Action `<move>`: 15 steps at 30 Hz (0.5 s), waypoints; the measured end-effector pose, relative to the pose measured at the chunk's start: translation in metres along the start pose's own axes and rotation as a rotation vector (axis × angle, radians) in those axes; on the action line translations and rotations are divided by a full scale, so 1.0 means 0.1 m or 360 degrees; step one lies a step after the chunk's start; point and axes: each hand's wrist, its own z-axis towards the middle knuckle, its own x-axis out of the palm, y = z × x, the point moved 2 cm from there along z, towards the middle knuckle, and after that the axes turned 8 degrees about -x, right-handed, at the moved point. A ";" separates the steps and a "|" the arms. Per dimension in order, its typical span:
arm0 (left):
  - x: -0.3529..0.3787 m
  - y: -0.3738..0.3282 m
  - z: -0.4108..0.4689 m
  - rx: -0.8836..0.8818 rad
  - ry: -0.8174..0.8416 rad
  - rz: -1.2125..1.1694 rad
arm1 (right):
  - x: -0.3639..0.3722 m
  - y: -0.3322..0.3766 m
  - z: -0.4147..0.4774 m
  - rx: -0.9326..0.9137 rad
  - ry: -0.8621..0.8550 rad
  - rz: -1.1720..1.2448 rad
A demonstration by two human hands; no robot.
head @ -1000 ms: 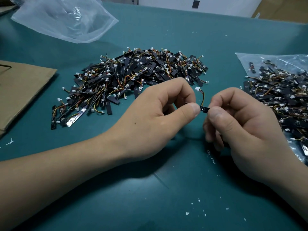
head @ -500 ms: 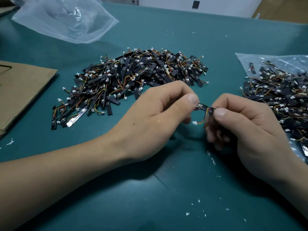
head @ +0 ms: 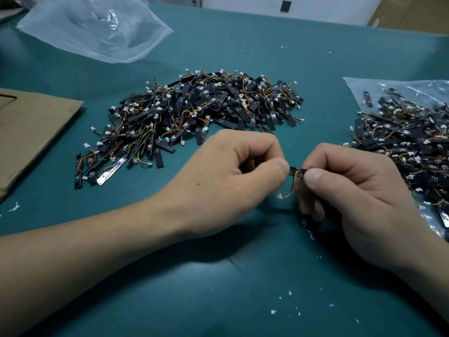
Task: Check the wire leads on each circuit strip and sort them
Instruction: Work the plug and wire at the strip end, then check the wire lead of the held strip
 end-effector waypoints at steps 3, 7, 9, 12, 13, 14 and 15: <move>0.00 0.00 -0.01 0.0002 -0.0008 -0.0001 | 0.00 0.00 0.00 -0.0003 0.0001 0.0002; -0.01 -0.01 0.00 0.0031 0.0016 -0.0051 | 0.00 -0.01 0.00 0.0003 -0.0016 0.0015; -0.01 -0.01 0.00 0.0021 0.0017 -0.0021 | 0.00 -0.01 0.00 0.0002 -0.0017 0.0005; -0.01 0.00 0.00 0.0006 0.0012 -0.0005 | 0.01 -0.01 0.00 -0.0003 -0.0021 0.0009; -0.01 0.00 0.00 0.0008 0.0013 -0.0008 | 0.01 -0.01 0.00 -0.0004 -0.0024 0.0019; -0.01 -0.01 0.00 0.0011 0.0014 -0.0013 | 0.01 -0.01 0.00 -0.0003 -0.0022 0.0029; -0.01 -0.01 0.00 0.0013 0.0014 -0.0015 | 0.00 -0.01 0.00 -0.0002 -0.0012 0.0034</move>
